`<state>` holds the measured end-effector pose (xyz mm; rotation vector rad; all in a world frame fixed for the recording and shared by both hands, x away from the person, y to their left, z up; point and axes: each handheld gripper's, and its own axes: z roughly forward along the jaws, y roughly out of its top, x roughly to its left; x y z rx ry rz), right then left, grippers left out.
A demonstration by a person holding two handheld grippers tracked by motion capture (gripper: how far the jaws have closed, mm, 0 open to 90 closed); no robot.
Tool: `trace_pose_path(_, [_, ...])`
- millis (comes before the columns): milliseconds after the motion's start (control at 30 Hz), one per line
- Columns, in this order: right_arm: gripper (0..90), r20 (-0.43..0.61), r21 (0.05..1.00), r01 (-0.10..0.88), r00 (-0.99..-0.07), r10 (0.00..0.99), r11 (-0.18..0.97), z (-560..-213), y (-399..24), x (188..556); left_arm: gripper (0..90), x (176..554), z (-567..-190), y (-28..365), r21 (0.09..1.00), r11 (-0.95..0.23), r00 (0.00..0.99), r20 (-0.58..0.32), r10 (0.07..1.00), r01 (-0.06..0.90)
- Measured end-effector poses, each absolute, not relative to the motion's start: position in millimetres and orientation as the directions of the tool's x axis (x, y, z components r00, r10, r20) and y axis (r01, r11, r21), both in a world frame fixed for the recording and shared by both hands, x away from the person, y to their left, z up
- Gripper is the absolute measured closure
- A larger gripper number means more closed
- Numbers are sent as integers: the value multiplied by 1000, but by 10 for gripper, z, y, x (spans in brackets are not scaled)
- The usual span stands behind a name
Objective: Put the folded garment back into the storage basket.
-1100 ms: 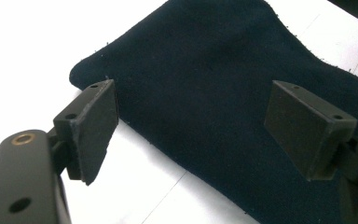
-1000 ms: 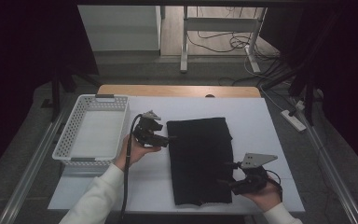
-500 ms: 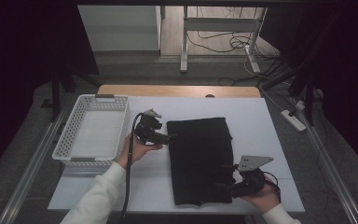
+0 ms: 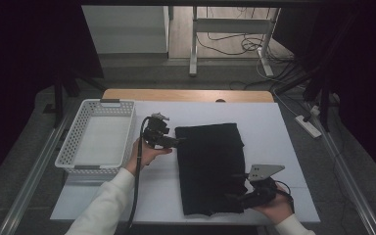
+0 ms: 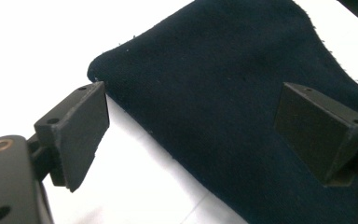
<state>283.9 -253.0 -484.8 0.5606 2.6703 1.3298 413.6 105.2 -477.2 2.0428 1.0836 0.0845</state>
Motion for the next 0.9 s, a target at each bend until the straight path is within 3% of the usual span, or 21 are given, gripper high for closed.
trace_pose_path(900, [283,33,768,249,-936,352,590,-4860,-2473,2816,92,4674,-5098,835,586,-315,558,-296,775,747])
